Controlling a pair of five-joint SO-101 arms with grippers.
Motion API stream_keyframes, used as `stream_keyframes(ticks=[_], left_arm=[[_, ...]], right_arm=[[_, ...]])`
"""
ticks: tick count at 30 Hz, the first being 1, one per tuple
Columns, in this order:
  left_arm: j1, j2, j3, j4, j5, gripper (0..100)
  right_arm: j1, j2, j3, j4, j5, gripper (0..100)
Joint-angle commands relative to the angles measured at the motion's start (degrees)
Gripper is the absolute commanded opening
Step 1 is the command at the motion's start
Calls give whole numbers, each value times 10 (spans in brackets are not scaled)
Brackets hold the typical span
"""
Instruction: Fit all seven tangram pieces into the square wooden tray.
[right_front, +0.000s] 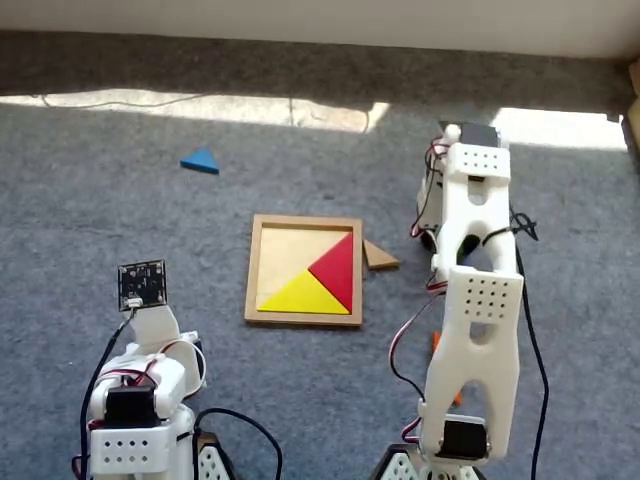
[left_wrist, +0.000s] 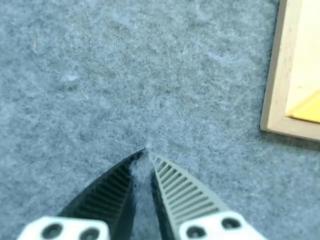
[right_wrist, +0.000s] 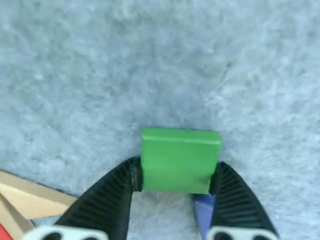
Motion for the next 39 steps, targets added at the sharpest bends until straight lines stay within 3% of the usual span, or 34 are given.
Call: stream_keyframes(ticks=[1, 10, 17, 24, 30, 39], left_arm=[[7, -9, 11, 3, -4, 5], [7, -9, 11, 3, -4, 5], [7, -9, 11, 3, -4, 5], [7, -9, 11, 3, -4, 5], [7, -9, 11, 3, -4, 5], [7, -9, 11, 3, -4, 5]], right_arm=[[-3, 0, -37, 7, 25, 79], [-2, 4, -44, 7, 39, 156], [-7, -28, -59, 9, 78, 42], [-23, -125, -51, 10, 81, 37], [-101, -187, 5, 9, 81, 37], [-279, -217, 66, 7, 81, 38]])
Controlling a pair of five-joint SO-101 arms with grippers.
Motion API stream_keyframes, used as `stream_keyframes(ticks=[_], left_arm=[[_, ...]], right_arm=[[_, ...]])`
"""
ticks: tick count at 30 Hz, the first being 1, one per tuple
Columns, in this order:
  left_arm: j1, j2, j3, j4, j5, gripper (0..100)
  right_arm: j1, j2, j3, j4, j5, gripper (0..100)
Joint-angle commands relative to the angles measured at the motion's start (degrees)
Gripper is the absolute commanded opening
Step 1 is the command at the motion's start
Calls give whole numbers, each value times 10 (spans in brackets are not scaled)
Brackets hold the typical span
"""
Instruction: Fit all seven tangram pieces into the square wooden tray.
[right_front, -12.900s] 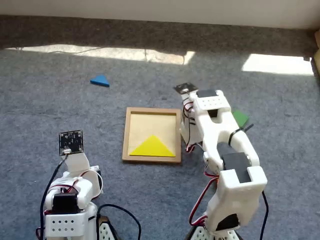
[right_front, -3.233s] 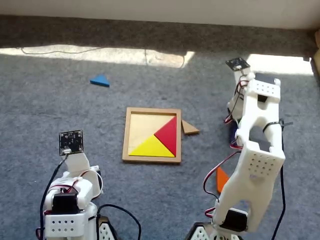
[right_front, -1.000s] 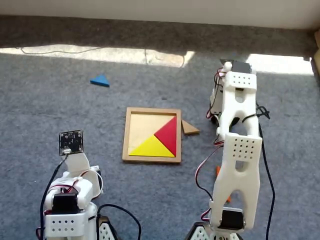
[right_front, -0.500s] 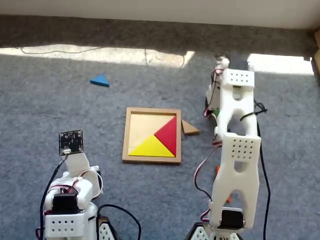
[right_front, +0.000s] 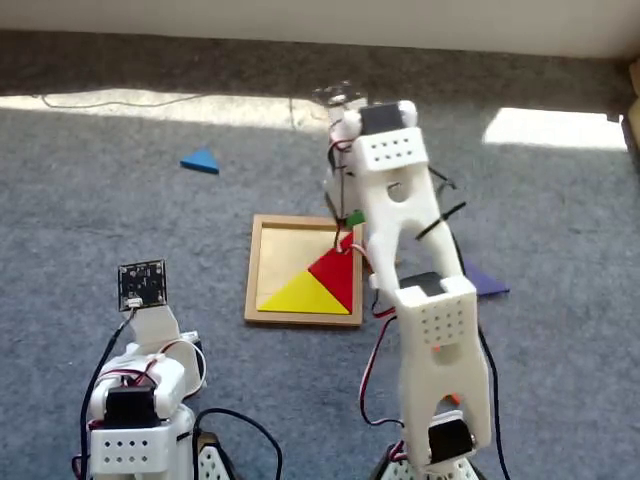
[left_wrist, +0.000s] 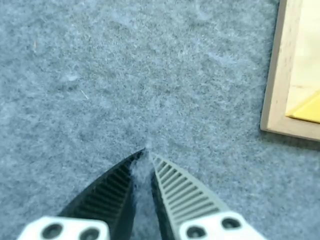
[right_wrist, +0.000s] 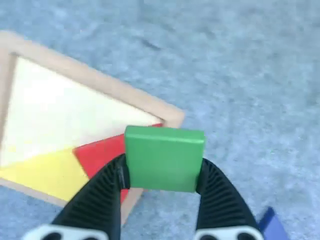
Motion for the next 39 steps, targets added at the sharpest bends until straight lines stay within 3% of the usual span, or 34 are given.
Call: stream_keyframes(ticks=[1, 6, 10, 18, 23, 29, 32, 39], left_arm=[[7, -9, 11, 3, -4, 5], [7, -9, 11, 3, -4, 5], [7, -9, 11, 3, -4, 5], [7, -9, 11, 3, -4, 5], [7, -9, 11, 3, -4, 5], [7, -9, 11, 3, -4, 5], [7, -9, 11, 3, -4, 5], [7, -9, 11, 3, -4, 5]], right_arm=[[-75, -49, 15, 7, 4, 38], [-132, -49, 25, 7, 4, 42], [-149, -46, 29, -8, 4, 121], [-149, -2, 28, -2, 4, 152], [-149, -9, 28, 7, 4, 246], [-149, -32, 29, 8, 4, 245], [-148, -46, 30, 9, 4, 208], [-148, -169, 135, 10, 4, 5]])
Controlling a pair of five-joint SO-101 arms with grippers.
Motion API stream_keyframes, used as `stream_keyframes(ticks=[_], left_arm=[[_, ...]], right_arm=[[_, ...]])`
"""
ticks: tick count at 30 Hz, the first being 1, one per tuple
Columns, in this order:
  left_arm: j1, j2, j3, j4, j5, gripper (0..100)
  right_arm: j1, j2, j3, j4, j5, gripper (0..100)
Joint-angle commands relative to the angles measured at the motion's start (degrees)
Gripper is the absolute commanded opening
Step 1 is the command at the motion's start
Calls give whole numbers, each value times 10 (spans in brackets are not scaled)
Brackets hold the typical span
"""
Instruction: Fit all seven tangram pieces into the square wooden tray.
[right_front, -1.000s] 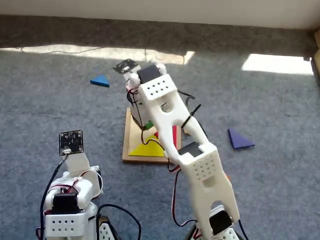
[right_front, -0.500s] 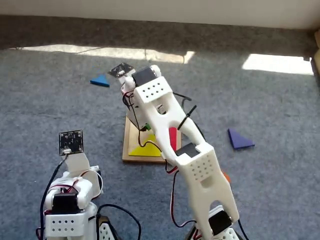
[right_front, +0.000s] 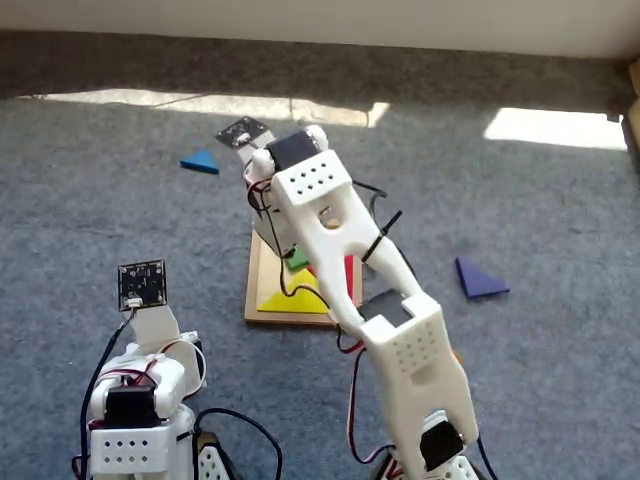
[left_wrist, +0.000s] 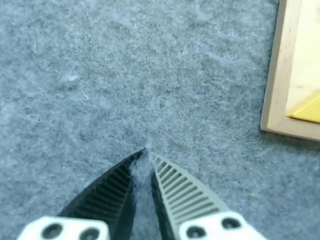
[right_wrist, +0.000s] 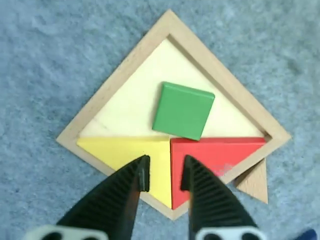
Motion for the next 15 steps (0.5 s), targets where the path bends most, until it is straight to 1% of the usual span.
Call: stream_keyframes(ticks=[1, 8, 12, 15], left_arm=[[7, -9, 11, 3, -4, 5], [7, -9, 11, 3, -4, 5], [7, -9, 11, 3, -4, 5], [7, -9, 11, 3, -4, 5]], right_arm=[[-3, -131, 77, 11, 4, 4], [32, -393, 312, -6, 4, 5], [86, -524, 460, -66, 4, 5], [135, -607, 574, -138, 3, 5]])
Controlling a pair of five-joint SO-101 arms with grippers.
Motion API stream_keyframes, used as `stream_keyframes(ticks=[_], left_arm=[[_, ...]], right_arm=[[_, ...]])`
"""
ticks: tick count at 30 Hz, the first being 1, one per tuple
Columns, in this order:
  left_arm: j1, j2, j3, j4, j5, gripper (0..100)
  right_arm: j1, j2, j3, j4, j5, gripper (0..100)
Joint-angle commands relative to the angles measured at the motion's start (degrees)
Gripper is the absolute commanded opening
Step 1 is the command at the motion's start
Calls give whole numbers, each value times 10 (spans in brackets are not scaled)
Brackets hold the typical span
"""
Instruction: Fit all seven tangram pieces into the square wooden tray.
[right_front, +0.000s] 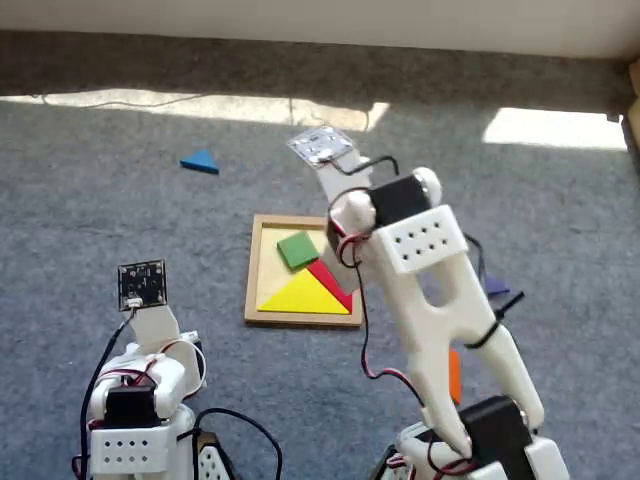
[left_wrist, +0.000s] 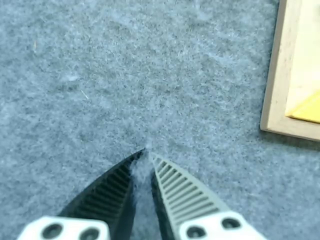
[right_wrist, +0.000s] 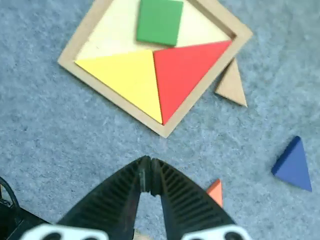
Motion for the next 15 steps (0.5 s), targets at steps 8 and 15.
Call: stream_keyframes(ticks=[8, 15], left_arm=[[7, -9, 11, 3, -4, 5], [7, -9, 11, 3, -4, 5]], right_arm=[[131, -171, 313, -288, 0, 111], [122, -135, 328, -303, 76, 231]])
